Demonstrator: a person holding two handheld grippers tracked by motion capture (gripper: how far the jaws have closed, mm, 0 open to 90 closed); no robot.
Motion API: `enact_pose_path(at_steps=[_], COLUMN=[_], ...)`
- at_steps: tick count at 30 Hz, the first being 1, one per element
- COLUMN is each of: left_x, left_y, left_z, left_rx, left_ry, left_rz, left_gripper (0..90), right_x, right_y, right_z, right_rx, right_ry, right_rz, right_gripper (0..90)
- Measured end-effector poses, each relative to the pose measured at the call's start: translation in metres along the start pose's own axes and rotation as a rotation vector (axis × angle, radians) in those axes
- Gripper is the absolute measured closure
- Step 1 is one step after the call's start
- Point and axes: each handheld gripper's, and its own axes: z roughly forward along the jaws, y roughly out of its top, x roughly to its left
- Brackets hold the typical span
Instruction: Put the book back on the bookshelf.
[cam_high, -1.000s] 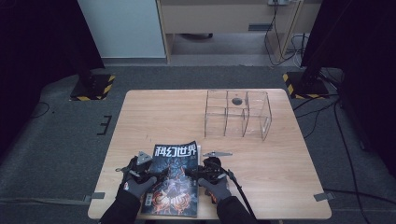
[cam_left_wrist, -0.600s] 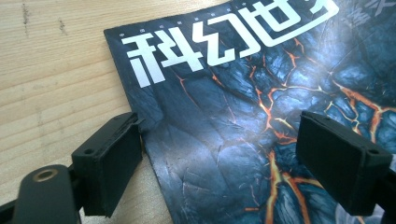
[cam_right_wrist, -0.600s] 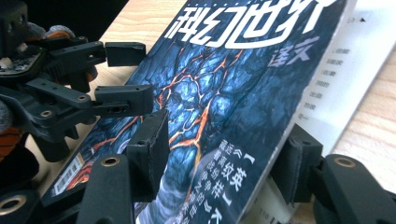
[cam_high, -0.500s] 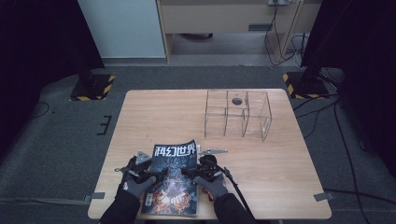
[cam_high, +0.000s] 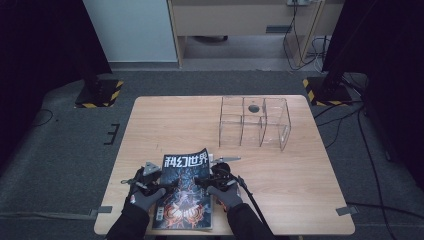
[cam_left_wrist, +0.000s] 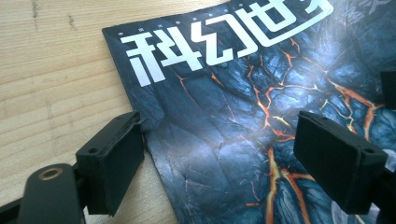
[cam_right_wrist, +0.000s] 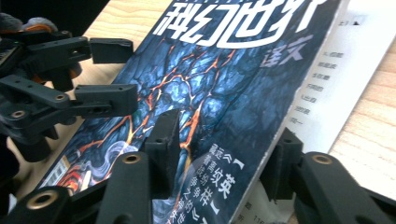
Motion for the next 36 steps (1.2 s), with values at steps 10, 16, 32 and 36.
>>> enact_pose_path(at_steps=[10, 16, 32, 36], left_x=[0.002, 0.002, 0.004, 0.005], left_y=[0.001, 0.002, 0.002, 0.002], left_z=[-0.002, -0.003, 0.0, -0.001], left_rx=[0.008, -0.002, -0.003, -0.004], left_ry=[-0.005, -0.025, -0.057, -0.06], left_rz=[-0.006, -0.011, -0.021, -0.025], left_gripper=[18.0, 18.8, 17.5, 17.6], right_x=[-0.003, -0.004, 0.002, 0.008], right_y=[0.0, -0.001, -0.009, -0.008], right_z=[-0.006, -0.01, -0.02, -0.025], right_rx=[-0.015, -0.028, -0.124, -0.156], right_ry=[0.001, 0.021, 0.02, 0.023], right_rz=[0.013, 0.004, -0.123, -0.16], right_gripper=[78.4, 81.8, 84.9, 85.0])
